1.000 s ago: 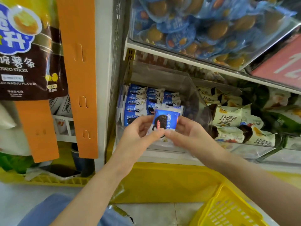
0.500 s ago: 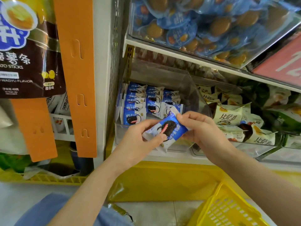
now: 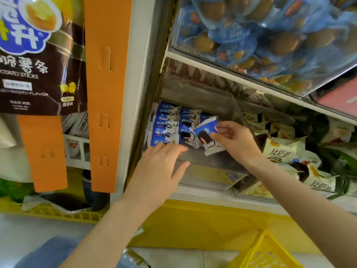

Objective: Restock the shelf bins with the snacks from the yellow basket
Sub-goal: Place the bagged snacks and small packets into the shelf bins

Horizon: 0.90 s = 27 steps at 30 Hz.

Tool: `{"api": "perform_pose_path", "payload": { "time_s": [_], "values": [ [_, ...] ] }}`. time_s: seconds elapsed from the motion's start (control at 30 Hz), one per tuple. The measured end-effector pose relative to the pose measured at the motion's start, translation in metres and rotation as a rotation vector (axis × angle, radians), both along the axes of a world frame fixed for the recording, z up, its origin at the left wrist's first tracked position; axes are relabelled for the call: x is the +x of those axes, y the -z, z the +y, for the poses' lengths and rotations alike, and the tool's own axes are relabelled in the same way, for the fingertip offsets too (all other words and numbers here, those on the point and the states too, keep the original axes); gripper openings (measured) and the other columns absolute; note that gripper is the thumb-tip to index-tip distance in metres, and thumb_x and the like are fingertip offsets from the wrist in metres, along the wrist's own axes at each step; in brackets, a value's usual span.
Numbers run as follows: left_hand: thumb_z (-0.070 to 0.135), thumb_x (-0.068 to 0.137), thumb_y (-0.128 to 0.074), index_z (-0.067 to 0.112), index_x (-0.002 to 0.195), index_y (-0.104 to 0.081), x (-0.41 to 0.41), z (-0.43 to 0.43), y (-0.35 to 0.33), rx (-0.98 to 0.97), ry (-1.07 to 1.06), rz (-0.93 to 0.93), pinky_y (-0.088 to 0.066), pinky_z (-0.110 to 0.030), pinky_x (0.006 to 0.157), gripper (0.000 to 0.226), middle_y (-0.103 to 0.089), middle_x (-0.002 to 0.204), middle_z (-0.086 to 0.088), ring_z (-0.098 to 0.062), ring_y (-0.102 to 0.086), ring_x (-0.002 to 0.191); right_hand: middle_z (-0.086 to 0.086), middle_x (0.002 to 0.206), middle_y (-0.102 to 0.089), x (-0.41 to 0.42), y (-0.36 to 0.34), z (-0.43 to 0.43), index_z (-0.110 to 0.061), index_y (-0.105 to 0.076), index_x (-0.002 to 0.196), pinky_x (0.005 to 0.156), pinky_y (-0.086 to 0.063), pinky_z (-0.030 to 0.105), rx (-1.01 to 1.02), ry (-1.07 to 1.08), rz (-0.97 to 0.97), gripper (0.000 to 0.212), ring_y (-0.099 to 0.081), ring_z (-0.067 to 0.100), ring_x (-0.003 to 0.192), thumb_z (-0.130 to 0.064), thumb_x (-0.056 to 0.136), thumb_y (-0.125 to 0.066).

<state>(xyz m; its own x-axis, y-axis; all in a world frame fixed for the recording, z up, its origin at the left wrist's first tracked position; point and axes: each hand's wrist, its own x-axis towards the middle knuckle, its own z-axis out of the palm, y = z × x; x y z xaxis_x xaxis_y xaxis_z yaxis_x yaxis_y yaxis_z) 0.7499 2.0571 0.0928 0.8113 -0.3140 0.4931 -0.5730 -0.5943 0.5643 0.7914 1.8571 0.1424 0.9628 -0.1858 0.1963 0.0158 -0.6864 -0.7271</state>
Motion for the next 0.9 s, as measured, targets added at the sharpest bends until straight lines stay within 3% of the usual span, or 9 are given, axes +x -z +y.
{"api": "perform_pose_path", "payload": {
  "time_s": [0.1, 0.23, 0.47, 0.63, 0.73, 0.8, 0.9],
  "values": [
    [0.037, 0.09, -0.04, 0.02, 0.103, -0.065, 0.001, 0.002, 0.003, 0.179, 0.01, -0.047, -0.044, -0.033, 0.083, 0.032, -0.069, 0.097, 0.003, -0.013, -0.062, 0.088, 0.002, 0.097, -0.062, 0.033, 0.012, -0.005, -0.011, -0.061, 0.111, 0.077, -0.043, 0.016, -0.297, -0.089, 0.076, 0.035, -0.056, 0.01, 0.086, -0.018, 0.079, -0.073],
    [0.03, 0.089, -0.044, 0.02, 0.09, -0.068, 0.004, 0.001, 0.004, 0.157, 0.0, -0.073, -0.049, -0.033, 0.071, 0.026, -0.07, 0.081, 0.004, -0.012, -0.064, 0.074, 0.007, 0.107, -0.064, 0.065, 0.028, 0.002, -0.011, -0.062, 0.111, 0.081, -0.044, 0.019, -0.588, -0.297, 0.2, 0.035, -0.059, 0.016, 0.097, -0.019, 0.079, -0.073],
    [0.028, 0.089, -0.048, 0.019, 0.087, -0.068, 0.008, 0.0, 0.005, 0.158, -0.013, -0.105, -0.046, -0.029, 0.068, 0.022, -0.07, 0.077, 0.003, -0.012, -0.064, 0.072, 0.009, 0.112, -0.062, 0.087, 0.036, 0.012, -0.007, -0.063, 0.109, 0.077, -0.034, 0.011, -0.64, -0.355, 0.095, 0.028, -0.056, 0.018, 0.103, -0.012, 0.083, -0.069],
    [0.026, 0.089, -0.04, 0.02, 0.09, -0.068, 0.007, -0.003, 0.006, 0.167, -0.015, -0.118, -0.044, -0.028, 0.068, 0.028, -0.07, 0.08, 0.004, -0.012, -0.063, 0.073, 0.007, 0.123, -0.057, 0.082, 0.035, 0.009, -0.013, -0.06, 0.118, 0.095, -0.038, 0.029, -0.75, -0.368, 0.097, 0.032, -0.049, 0.021, 0.115, -0.022, 0.087, -0.063],
    [0.016, 0.083, -0.051, 0.016, 0.096, -0.068, 0.002, -0.009, 0.009, 0.151, -0.015, -0.136, -0.047, -0.031, 0.073, 0.021, -0.07, 0.087, 0.0, -0.016, -0.066, 0.082, 0.008, 0.127, -0.052, 0.069, 0.029, 0.007, -0.013, -0.054, 0.125, 0.096, -0.038, 0.028, -0.658, -0.283, 0.076, 0.036, -0.049, 0.021, 0.117, -0.029, 0.093, -0.055],
    [0.01, 0.08, -0.055, 0.015, 0.1, -0.067, 0.0, -0.012, 0.012, 0.15, -0.025, -0.144, -0.048, -0.033, 0.077, 0.024, -0.069, 0.091, -0.002, -0.019, -0.065, 0.086, 0.005, 0.126, -0.052, 0.049, 0.022, 0.005, -0.015, -0.054, 0.125, 0.089, -0.038, 0.021, -0.544, -0.223, 0.019, 0.034, -0.052, 0.017, 0.112, -0.032, 0.096, -0.048],
    [0.015, 0.087, -0.049, 0.015, 0.104, -0.066, -0.004, -0.019, 0.013, 0.141, -0.031, -0.132, -0.045, -0.034, 0.083, 0.024, -0.067, 0.095, -0.001, -0.019, -0.062, 0.09, 0.0, 0.118, -0.056, -0.001, 0.018, -0.004, -0.019, -0.056, 0.121, 0.081, -0.037, 0.019, -0.455, -0.176, -0.048, 0.031, -0.054, 0.01, 0.1, -0.034, 0.097, -0.041]
  ]
}}
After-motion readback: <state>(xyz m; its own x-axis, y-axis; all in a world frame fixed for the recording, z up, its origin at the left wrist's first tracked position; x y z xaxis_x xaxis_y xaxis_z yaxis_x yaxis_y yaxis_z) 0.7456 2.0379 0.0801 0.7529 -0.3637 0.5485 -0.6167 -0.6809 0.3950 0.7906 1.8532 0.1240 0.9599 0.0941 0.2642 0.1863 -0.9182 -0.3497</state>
